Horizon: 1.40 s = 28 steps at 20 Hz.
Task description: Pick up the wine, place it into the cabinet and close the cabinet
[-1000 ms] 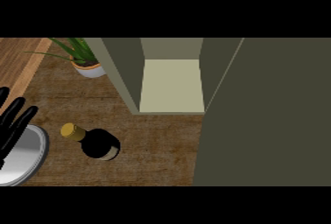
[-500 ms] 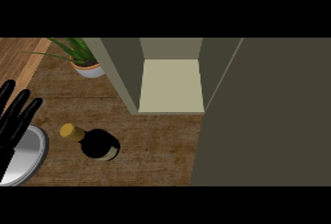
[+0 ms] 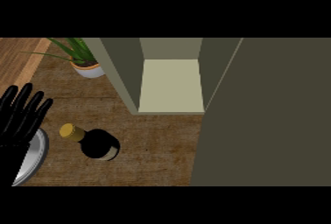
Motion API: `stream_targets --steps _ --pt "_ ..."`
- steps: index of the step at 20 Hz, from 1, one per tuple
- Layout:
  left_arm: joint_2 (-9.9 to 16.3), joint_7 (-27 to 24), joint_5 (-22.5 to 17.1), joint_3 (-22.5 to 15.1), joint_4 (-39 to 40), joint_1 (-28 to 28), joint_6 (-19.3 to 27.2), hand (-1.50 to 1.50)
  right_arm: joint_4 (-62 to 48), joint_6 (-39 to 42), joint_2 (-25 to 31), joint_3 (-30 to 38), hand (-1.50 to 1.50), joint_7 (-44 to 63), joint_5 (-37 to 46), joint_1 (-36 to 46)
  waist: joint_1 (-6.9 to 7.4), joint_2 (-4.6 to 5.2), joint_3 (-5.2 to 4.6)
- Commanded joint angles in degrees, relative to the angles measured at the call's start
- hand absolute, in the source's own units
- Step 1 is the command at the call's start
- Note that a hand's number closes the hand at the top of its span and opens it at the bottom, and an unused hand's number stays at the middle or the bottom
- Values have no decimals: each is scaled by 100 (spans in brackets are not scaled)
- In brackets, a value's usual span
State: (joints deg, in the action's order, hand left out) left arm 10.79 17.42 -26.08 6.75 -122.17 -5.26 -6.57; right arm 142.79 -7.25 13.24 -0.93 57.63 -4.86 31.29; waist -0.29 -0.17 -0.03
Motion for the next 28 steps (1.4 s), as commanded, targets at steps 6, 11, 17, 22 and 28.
stream_targets --steps 6,11,17,22,28 --pt "56 -764 249 232 1110 -162 -678 -150 477 -159 -1 2 -150 498 -293 270 15 3 -3" --pt "-468 -1493 861 -159 1612 -524 -719 -150 621 -89 75 125 -150 597 -442 176 -3 0 -2" --pt "-192 -2035 835 212 2302 -493 -1163 -150 545 -162 151 416 -150 730 -615 415 3 -2 -2" --pt "-403 -2696 1259 18 3054 -482 -1310 -150 379 -105 240 567 -150 774 -762 569 -8 1 -1" --pt "-489 -3132 1563 42 3810 -307 -1237 -150 891 -265 33 -105 -150 731 -167 237 -16 -3 -2"
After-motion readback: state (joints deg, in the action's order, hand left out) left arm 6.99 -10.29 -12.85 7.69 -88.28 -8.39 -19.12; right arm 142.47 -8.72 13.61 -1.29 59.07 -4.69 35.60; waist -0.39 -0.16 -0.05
